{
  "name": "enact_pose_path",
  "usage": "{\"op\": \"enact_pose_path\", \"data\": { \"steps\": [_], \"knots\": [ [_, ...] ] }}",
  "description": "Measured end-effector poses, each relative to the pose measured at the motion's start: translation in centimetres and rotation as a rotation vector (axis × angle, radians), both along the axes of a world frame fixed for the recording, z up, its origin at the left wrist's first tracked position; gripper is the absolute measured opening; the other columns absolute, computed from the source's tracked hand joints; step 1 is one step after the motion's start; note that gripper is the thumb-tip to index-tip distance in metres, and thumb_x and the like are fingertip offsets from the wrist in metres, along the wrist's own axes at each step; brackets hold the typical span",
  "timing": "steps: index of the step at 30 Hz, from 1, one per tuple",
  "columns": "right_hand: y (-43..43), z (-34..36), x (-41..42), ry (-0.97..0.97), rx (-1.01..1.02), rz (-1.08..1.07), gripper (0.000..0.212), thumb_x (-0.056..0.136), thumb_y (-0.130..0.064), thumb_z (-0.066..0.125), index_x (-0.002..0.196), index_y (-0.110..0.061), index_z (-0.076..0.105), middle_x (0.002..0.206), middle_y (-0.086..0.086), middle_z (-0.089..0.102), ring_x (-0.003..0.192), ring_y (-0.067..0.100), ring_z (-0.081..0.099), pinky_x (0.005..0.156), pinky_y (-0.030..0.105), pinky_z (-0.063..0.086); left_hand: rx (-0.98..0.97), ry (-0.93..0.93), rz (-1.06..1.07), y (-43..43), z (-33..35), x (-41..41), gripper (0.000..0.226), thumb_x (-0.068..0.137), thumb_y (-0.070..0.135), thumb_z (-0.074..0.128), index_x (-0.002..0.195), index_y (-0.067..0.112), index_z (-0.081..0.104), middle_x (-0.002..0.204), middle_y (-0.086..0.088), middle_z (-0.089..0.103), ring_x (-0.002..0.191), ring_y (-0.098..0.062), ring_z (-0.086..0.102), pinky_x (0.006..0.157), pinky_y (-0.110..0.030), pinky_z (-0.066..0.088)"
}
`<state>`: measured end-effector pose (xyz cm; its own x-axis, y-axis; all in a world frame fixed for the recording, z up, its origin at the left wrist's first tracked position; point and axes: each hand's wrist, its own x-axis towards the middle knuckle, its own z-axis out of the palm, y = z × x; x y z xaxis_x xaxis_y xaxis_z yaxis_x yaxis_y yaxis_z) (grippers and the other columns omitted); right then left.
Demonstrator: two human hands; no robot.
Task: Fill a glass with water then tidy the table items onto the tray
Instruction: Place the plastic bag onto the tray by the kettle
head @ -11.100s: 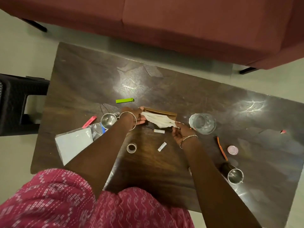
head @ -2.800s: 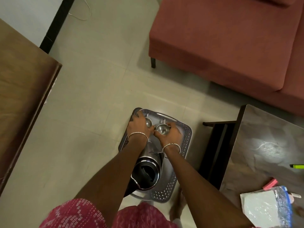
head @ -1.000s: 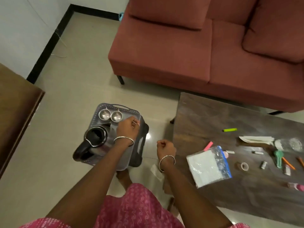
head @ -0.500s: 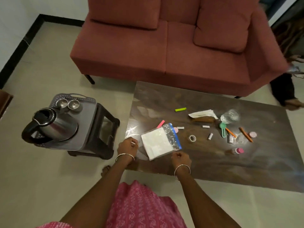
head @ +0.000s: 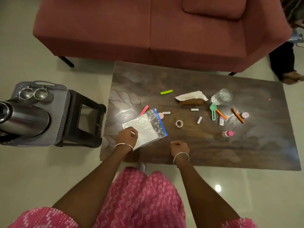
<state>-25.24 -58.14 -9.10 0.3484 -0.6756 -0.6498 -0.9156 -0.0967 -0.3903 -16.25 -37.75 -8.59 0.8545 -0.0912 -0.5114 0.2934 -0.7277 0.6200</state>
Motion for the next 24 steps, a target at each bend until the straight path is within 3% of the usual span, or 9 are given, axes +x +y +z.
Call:
{"op": "enact_pose_path", "data": {
  "steps": [3,6,11,15,17,20,24],
  "knots": [
    [-1.3,-1.7,2.5,0.019,0.026,0.065,0.024,0.091,-0.017,0.055,0.099,-0.012,0.077,0.112,0.017,0.072,0.109,0.040,0.063,0.098,0.039,0.050,0.041,0.050,-0.035,-1.6,-1.6,1.6,0.008,0.085,0.020,0.061,0.082,0.023,0.067,0.082,0.000,0.072,0.084,-0.026,0.067,0.078,-0.038,0.056],
    [-2.4,-3.5,4.9,0.055,0.086,0.129,0.026,0.091,-0.014,0.056,0.110,-0.014,0.074,0.120,0.014,0.070,0.115,0.037,0.061,0.104,0.038,0.046,0.027,0.088,-0.048,-3.3,-3.5,2.8,0.010,0.084,0.016,0.061,0.084,0.022,0.068,0.085,-0.001,0.073,0.086,-0.023,0.067,0.080,-0.030,0.053],
    [-3.5,-7.0,8.3,0.062,0.161,0.227,0.033,0.091,-0.014,0.061,0.124,-0.014,0.066,0.120,0.011,0.070,0.118,0.030,0.061,0.103,0.031,0.042,0.069,0.131,-0.135,-5.1,-6.8,4.3,0.019,0.086,0.014,0.063,0.105,0.014,0.067,0.109,-0.005,0.067,0.103,-0.025,0.061,0.094,-0.032,0.046],
    [-3.6,-8.3,10.4,0.050,0.160,0.275,0.024,0.087,-0.019,0.069,0.110,-0.013,0.073,0.103,0.014,0.074,0.100,0.032,0.068,0.094,0.037,0.052,0.121,0.165,-0.172,-5.8,-8.2,4.9,0.027,0.088,0.018,0.061,0.115,0.014,0.062,0.117,-0.007,0.062,0.110,-0.025,0.057,0.099,-0.032,0.040],
    [-3.4,-8.6,11.1,0.078,0.187,0.297,0.010,0.083,-0.025,0.075,0.089,-0.017,0.074,0.086,0.012,0.074,0.085,0.032,0.070,0.085,0.039,0.056,0.133,0.174,-0.168,-5.9,-8.6,5.0,0.027,0.088,0.018,0.061,0.115,0.015,0.062,0.116,-0.007,0.062,0.110,-0.025,0.057,0.099,-0.031,0.039],
    [-3.5,-8.5,11.9,0.120,0.207,0.342,0.029,0.080,-0.029,0.079,0.058,-0.024,0.059,0.068,0.001,0.063,0.068,0.023,0.059,0.072,0.029,0.048,0.139,0.189,-0.151,-5.9,-8.5,5.3,0.025,0.088,0.017,0.062,0.113,0.015,0.063,0.114,-0.006,0.064,0.108,-0.025,0.058,0.097,-0.032,0.042],
    [-4.1,-6.8,12.7,0.117,0.243,0.436,0.019,0.078,-0.025,0.082,0.085,-0.008,0.076,0.078,-0.002,0.064,0.075,0.016,0.056,0.076,0.023,0.042,0.076,0.158,-0.058,-6.3,-6.9,6.4,0.019,0.087,0.012,0.062,0.105,0.014,0.068,0.105,-0.004,0.070,0.099,-0.024,0.065,0.092,-0.033,0.048]
  ]
}}
